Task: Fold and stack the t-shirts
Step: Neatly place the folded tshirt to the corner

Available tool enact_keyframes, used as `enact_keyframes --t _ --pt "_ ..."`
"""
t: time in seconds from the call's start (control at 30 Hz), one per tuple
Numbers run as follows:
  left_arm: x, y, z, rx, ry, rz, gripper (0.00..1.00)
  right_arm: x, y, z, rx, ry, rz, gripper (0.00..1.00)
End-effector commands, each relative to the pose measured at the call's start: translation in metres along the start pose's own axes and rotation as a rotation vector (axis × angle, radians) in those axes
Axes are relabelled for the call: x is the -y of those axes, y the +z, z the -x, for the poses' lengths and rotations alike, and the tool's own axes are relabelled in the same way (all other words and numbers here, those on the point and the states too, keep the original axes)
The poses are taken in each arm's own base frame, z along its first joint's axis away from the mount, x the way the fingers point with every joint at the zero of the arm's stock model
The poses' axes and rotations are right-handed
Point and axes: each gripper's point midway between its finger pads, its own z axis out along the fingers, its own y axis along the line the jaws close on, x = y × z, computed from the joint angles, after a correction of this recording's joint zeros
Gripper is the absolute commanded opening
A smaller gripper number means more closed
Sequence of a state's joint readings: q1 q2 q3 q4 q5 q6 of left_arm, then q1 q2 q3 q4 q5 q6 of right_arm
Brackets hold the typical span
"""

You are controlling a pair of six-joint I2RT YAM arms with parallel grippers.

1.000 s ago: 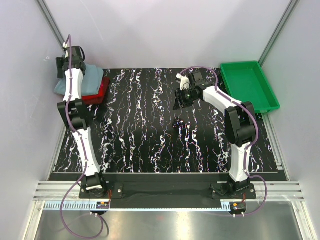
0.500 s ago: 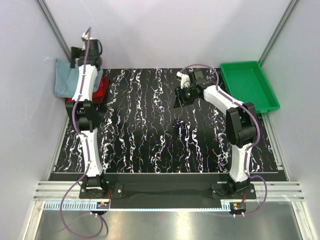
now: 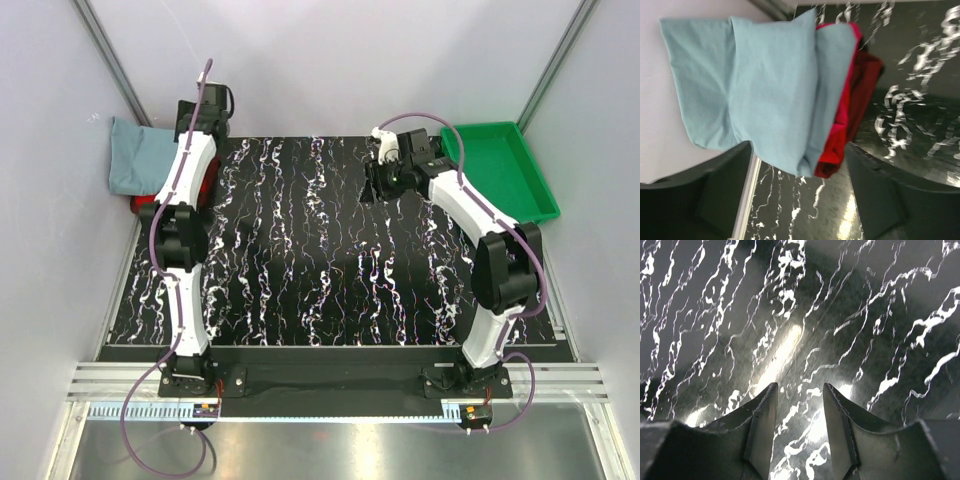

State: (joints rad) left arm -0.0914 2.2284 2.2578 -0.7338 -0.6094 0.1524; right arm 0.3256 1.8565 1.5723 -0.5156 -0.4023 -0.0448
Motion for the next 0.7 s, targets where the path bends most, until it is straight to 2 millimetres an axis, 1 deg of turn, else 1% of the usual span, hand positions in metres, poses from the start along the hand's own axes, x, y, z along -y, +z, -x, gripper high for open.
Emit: enact_keyframes --t 0.0,0.03,0.07,0.13,0.17,0.23,0.27,0.33,0.37,0.43,0.47,0.5,0.67 --pt "-0.022 0.011 0.018 0.048 -0.058 0.004 0.75 -0.004 -0.014 0.000 0.033 -0.005 0.009 0.49" --pt "-0.035 0.014 0.027 0.071 -0.084 0.012 0.75 -0.004 -0.013 -0.004 0.026 0.002 0.015 0.49" --pt "-0.029 0.024 0.025 0.066 -0.071 -0.017 0.76 -0.004 -0.012 -0.005 0.026 0.006 0.020 0.49" --pt "-0.028 0.032 0.030 0.086 -0.049 -0.040 0.76 -0.006 -0.008 -0.011 0.016 0.021 0.040 0.49" --pt "-0.033 0.040 0.034 0.115 -0.066 -0.068 0.75 -0.007 -0.005 -0.013 0.014 0.027 0.046 0.49" --pt "-0.037 0.048 0.036 0.140 -0.075 -0.092 0.74 -0.006 0.001 -0.017 0.005 0.045 0.062 0.49" --pt "-0.037 0.053 0.041 0.164 -0.080 -0.090 0.74 -0.007 0.003 -0.017 0.003 0.047 0.069 0.49" --pt "-0.040 0.057 0.046 0.186 -0.061 -0.083 0.74 -0.006 0.009 -0.017 -0.005 0.087 0.084 0.48" --pt "-0.033 0.063 0.043 0.181 -0.048 -0.097 0.74 -0.005 0.015 -0.018 -0.015 0.101 0.090 0.48" --pt "-0.031 0.068 0.040 0.174 -0.044 -0.096 0.74 -0.004 0.019 -0.014 -0.013 0.124 0.114 0.47" --pt "-0.028 0.071 0.037 0.166 -0.036 -0.103 0.73 -0.004 0.019 -0.009 -0.005 0.124 0.120 0.47" --pt "-0.026 0.071 0.035 0.161 -0.032 -0.107 0.73 -0.001 0.024 -0.011 -0.012 0.138 0.124 0.47" --pt "-0.008 0.075 0.024 0.130 0.002 -0.130 0.72 0.010 0.032 0.000 0.001 0.174 0.135 0.47"
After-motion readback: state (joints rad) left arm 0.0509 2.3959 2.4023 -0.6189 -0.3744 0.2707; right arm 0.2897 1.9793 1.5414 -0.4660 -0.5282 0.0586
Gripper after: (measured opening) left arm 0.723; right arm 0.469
